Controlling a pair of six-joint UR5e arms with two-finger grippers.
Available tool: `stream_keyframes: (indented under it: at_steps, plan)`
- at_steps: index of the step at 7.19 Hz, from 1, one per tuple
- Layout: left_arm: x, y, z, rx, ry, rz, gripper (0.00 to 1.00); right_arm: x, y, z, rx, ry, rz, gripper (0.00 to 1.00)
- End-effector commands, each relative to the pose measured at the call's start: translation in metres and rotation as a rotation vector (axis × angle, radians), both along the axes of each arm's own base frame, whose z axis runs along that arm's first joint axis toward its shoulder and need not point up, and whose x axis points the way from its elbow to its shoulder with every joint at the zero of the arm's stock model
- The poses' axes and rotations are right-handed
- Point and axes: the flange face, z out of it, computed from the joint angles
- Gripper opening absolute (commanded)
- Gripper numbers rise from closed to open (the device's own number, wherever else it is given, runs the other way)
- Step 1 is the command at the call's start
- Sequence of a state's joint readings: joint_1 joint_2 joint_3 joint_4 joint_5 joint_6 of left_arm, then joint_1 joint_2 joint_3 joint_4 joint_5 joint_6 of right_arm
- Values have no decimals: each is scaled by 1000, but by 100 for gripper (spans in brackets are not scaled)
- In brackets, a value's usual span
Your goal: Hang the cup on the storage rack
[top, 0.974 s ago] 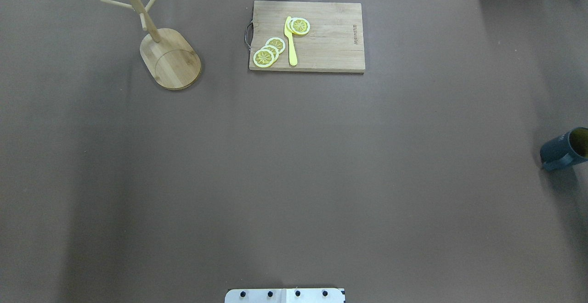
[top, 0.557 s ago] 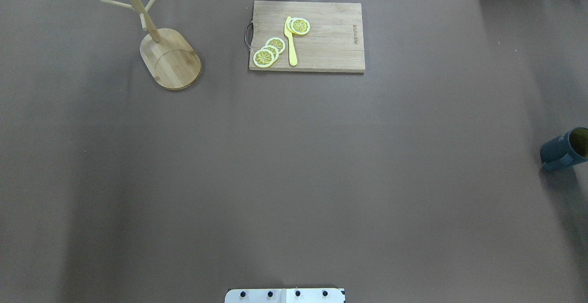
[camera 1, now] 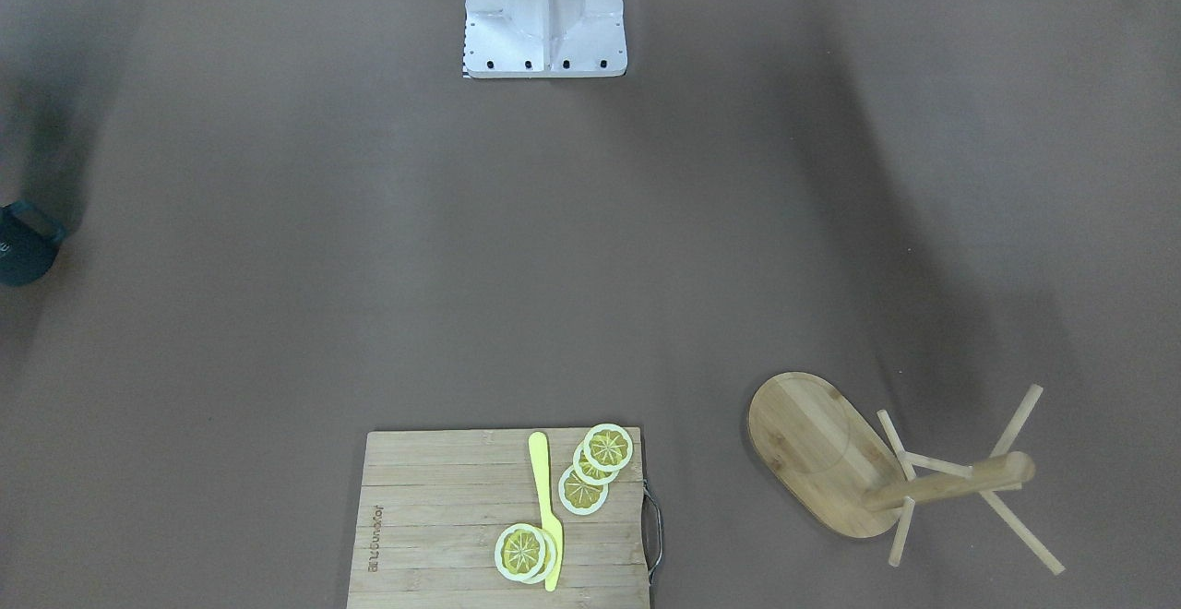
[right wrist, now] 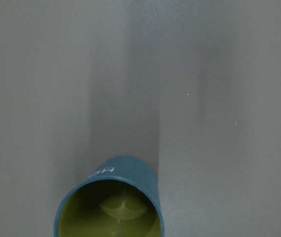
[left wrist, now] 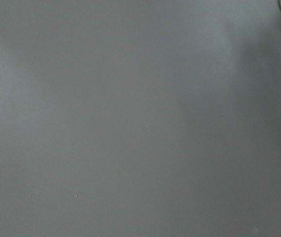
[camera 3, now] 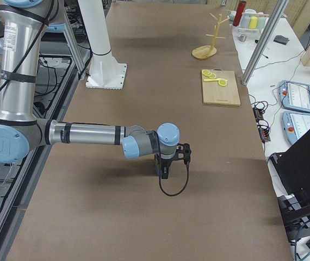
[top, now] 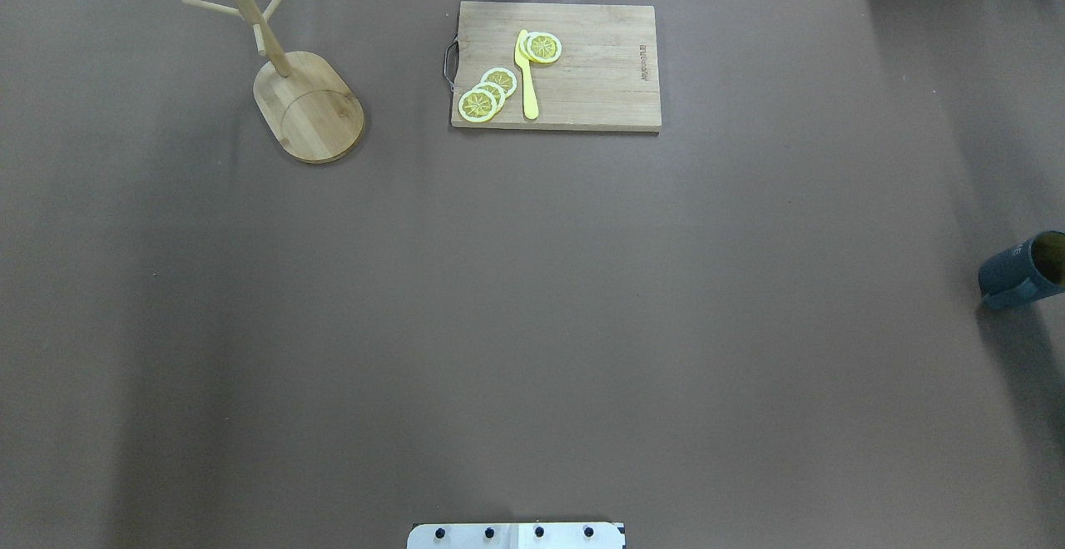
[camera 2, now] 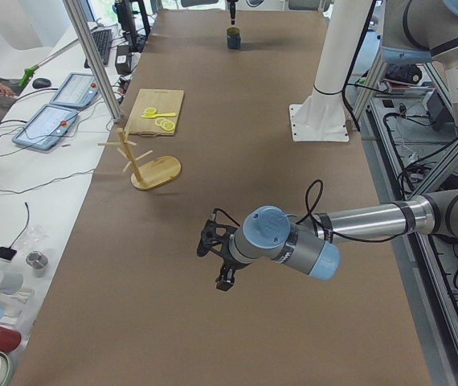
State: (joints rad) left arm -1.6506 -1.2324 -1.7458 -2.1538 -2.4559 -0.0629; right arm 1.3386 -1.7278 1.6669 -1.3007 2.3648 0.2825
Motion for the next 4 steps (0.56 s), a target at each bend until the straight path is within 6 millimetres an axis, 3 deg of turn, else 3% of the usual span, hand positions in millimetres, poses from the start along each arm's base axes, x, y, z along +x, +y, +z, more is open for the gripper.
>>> stream_keyframes:
  at_steps: [1,4]
  plan:
    - [0,0,1,0,0,-1,98,-14,1,23,-51,22,-16,99]
    - [0,0,0,1,0,-1,98,-22,0,32,-71,27,-30,82]
